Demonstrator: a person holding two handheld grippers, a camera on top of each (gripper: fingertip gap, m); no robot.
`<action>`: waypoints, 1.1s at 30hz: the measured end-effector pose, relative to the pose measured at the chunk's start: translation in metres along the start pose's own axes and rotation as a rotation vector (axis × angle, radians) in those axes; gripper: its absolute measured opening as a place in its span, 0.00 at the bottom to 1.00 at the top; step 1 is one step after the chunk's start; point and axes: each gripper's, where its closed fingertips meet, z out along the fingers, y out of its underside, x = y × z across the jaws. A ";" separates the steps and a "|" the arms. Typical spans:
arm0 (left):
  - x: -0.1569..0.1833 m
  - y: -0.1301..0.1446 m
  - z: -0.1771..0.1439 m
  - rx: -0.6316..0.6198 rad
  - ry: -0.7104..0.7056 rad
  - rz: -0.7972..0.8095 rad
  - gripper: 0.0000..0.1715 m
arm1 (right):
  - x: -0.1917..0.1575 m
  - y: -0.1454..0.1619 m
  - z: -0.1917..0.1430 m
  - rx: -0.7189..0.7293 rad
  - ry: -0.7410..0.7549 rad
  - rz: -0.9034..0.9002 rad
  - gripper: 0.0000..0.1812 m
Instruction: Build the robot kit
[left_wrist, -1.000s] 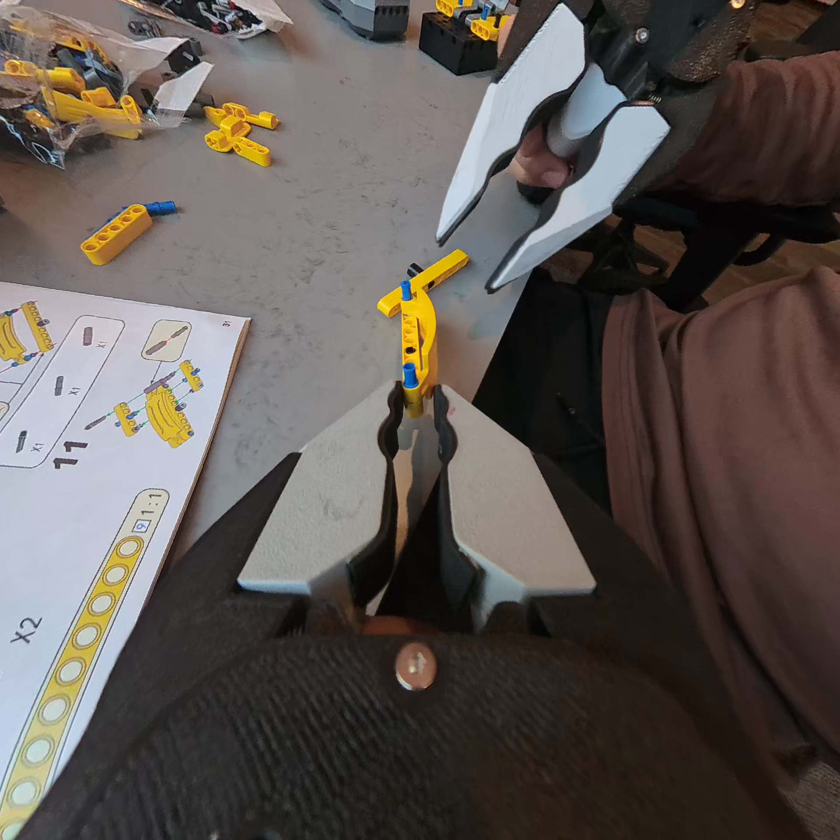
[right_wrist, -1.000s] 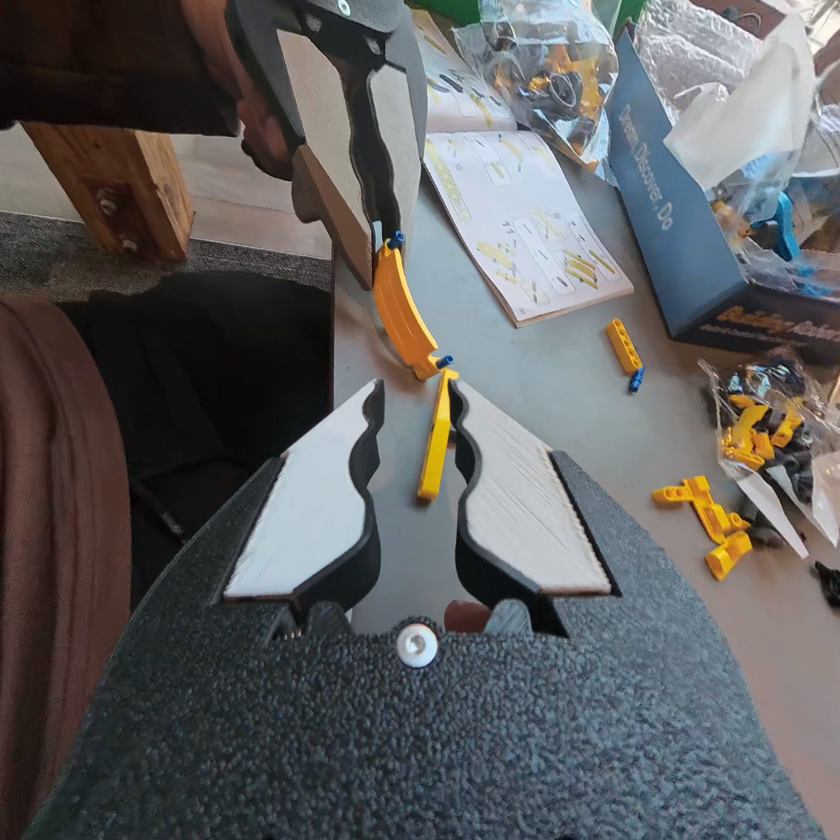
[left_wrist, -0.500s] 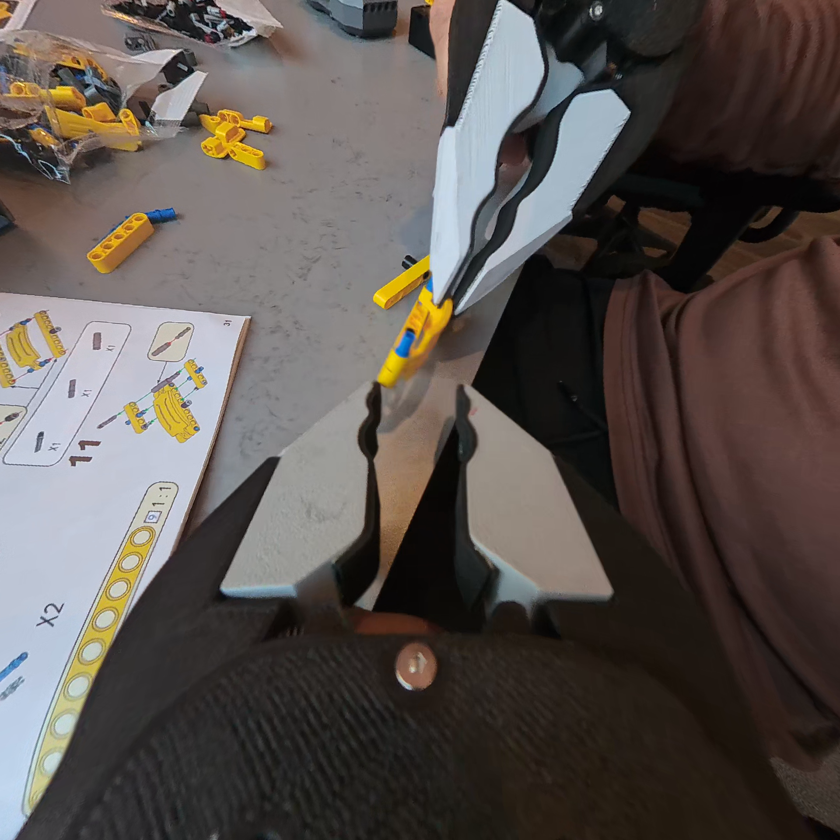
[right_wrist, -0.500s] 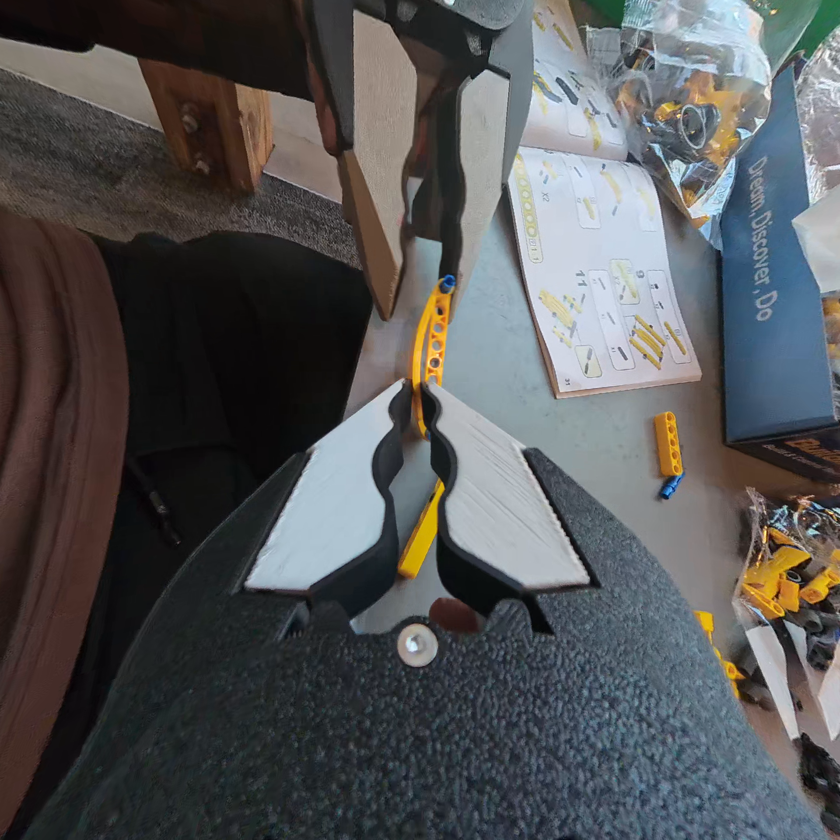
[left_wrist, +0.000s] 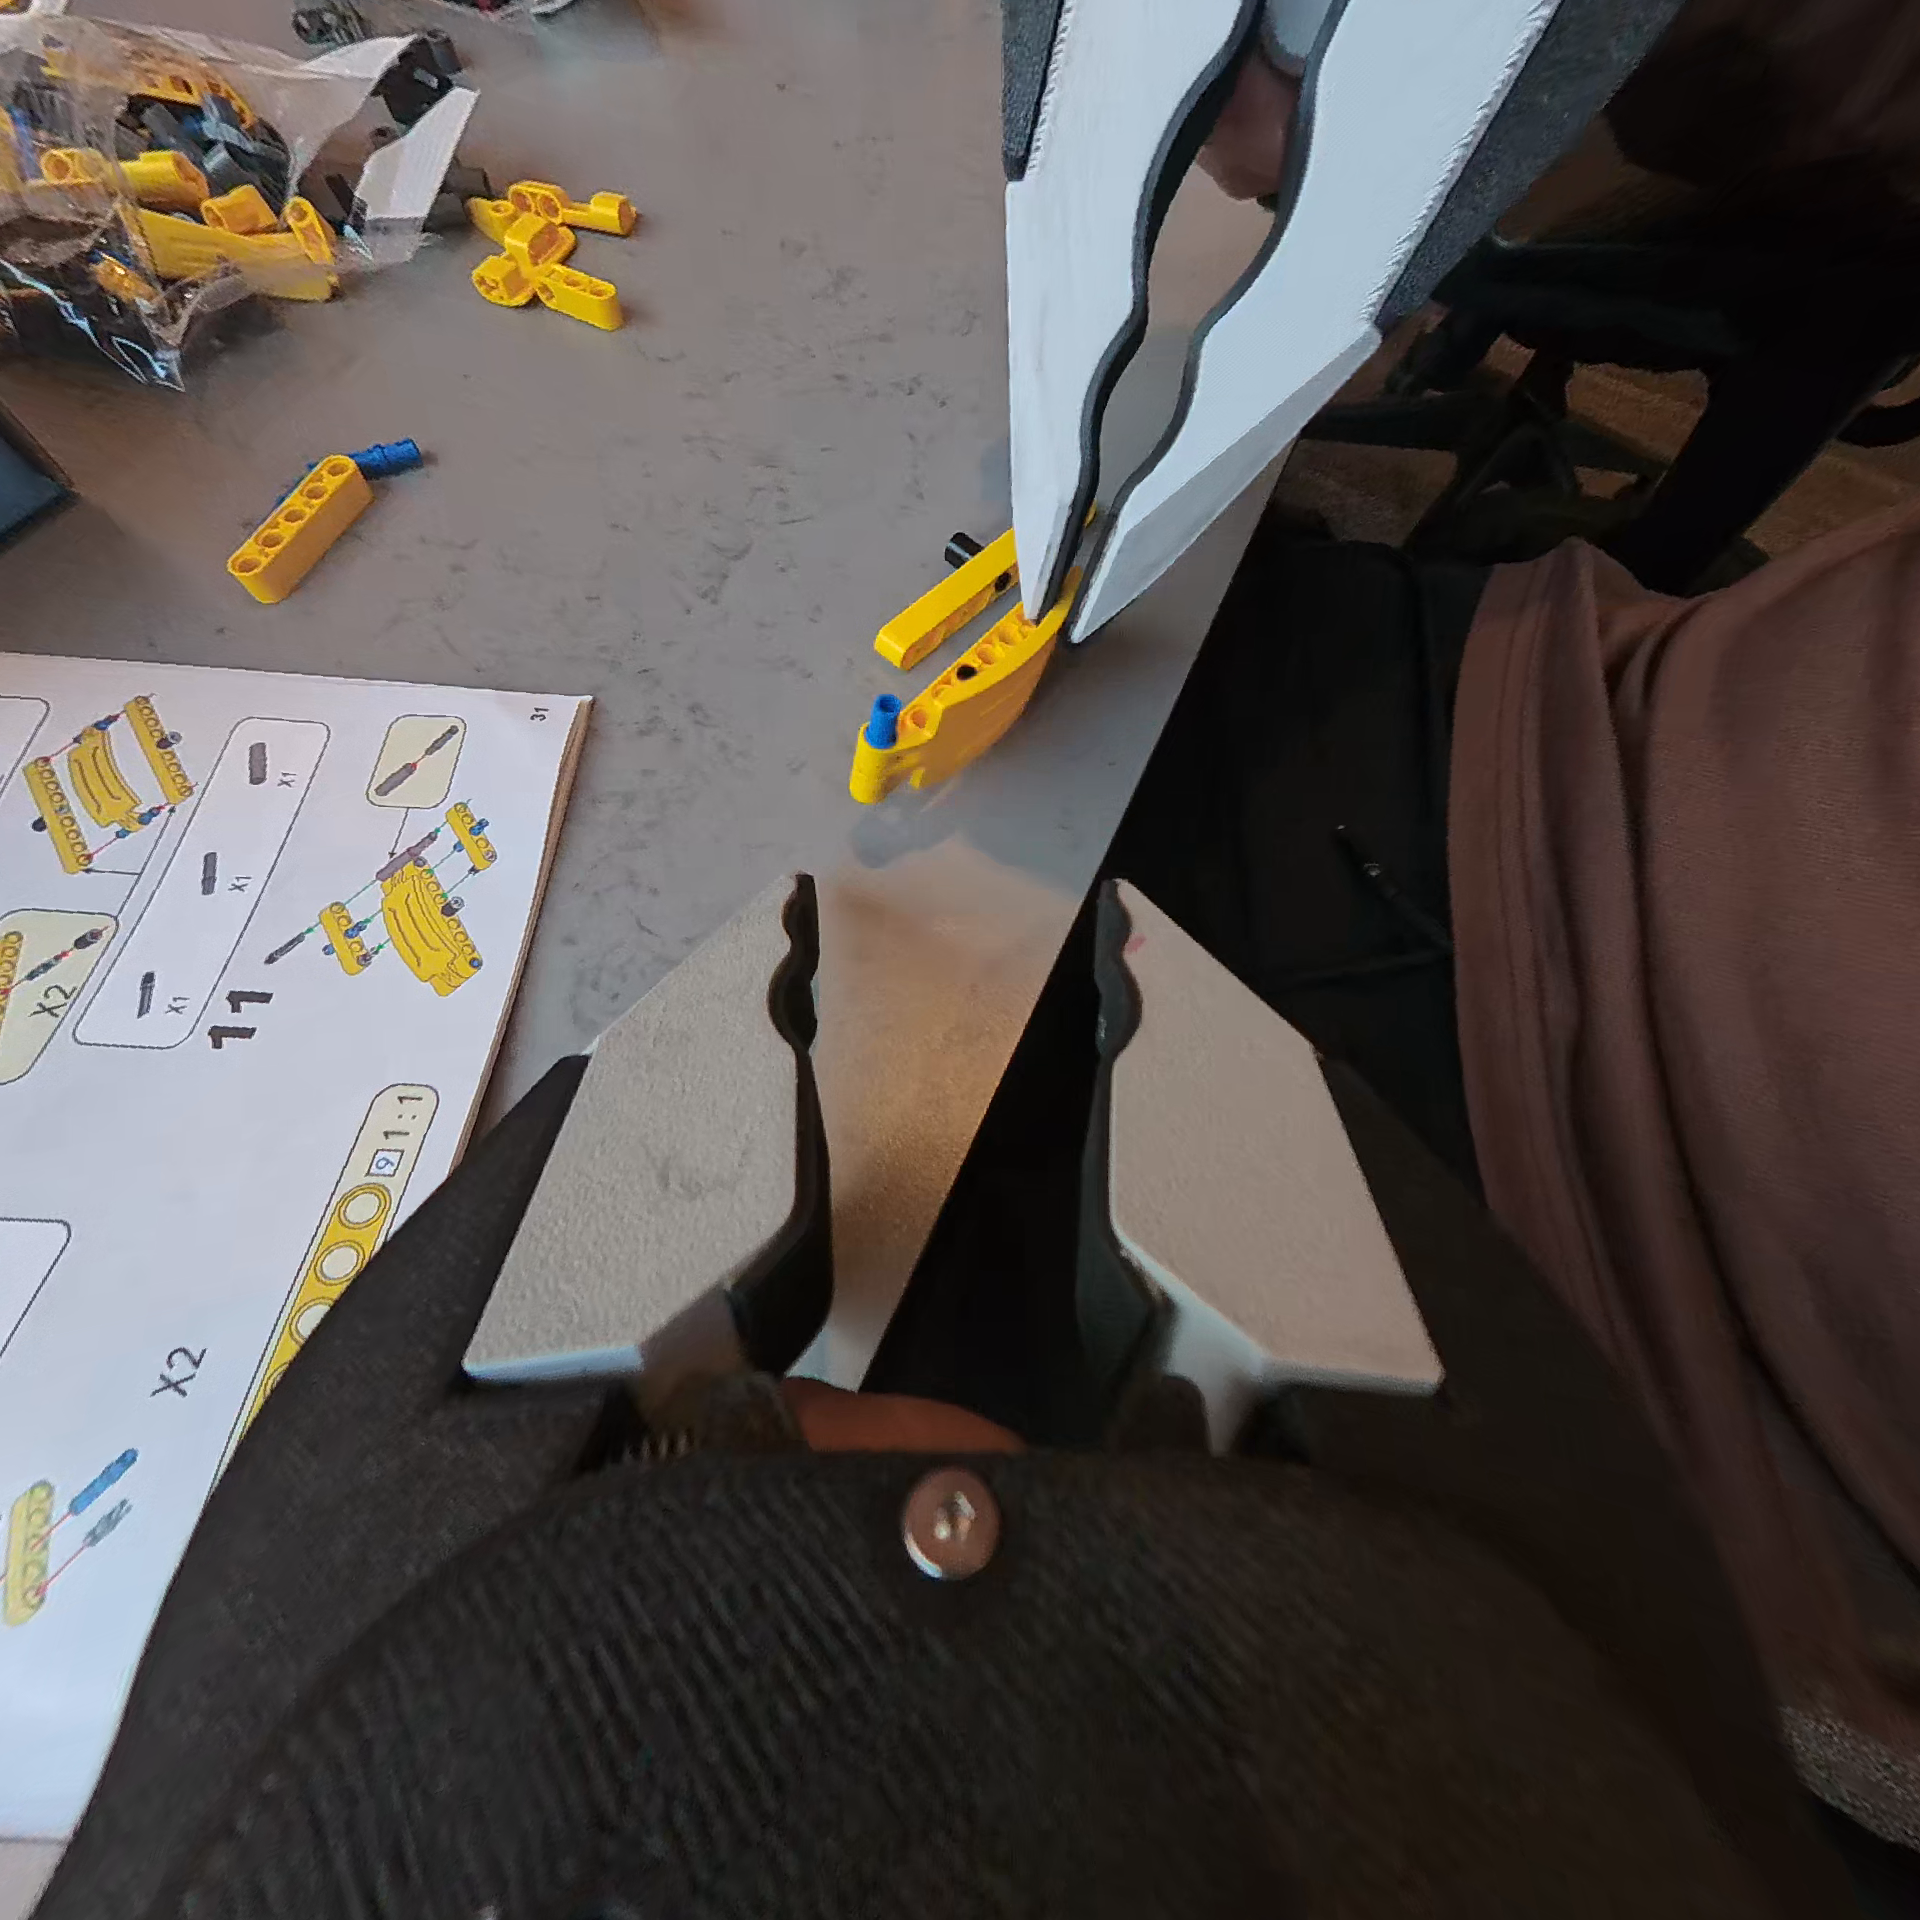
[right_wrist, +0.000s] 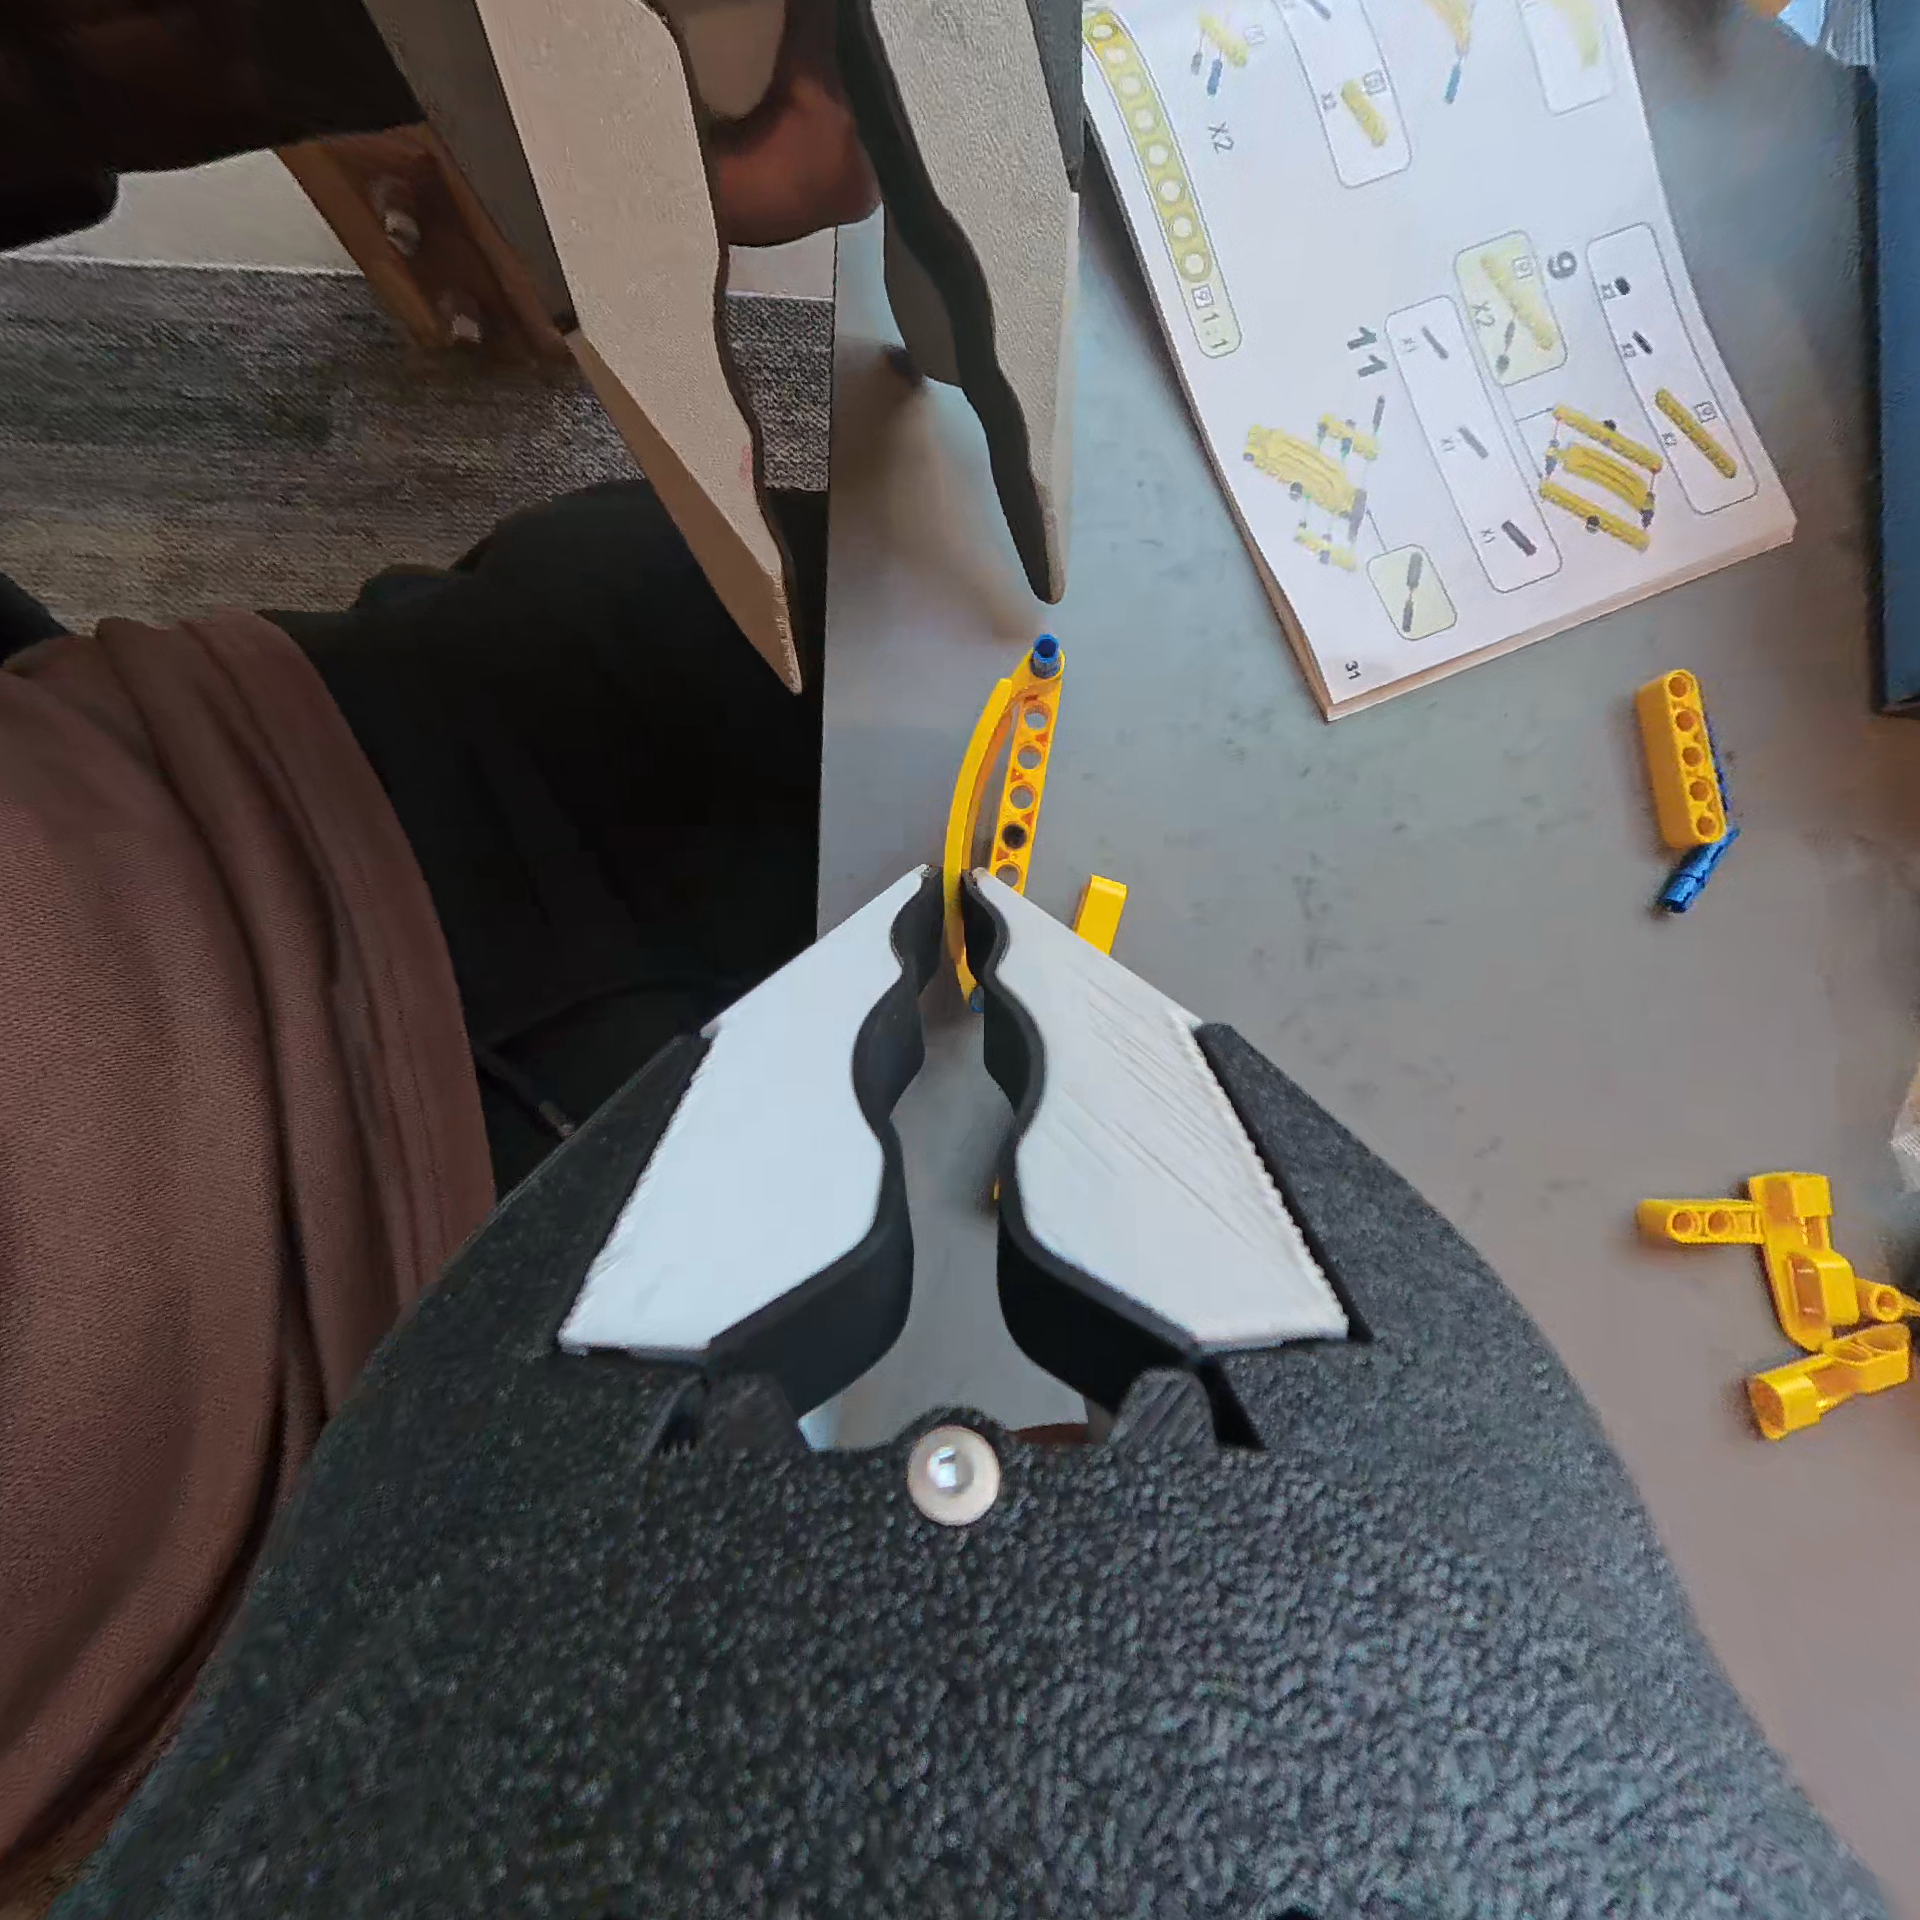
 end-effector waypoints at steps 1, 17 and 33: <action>0.000 0.000 0.000 0.000 -0.001 0.000 0.29 | 0.000 -0.001 0.000 0.009 -0.007 0.005 0.02; 0.004 -0.003 0.009 -0.003 -0.018 0.067 0.24 | -0.004 0.003 0.006 -0.007 0.006 -0.052 0.01; 0.018 0.005 0.018 -0.162 -0.089 0.340 0.29 | 0.020 0.049 -0.010 -0.135 0.017 0.162 0.18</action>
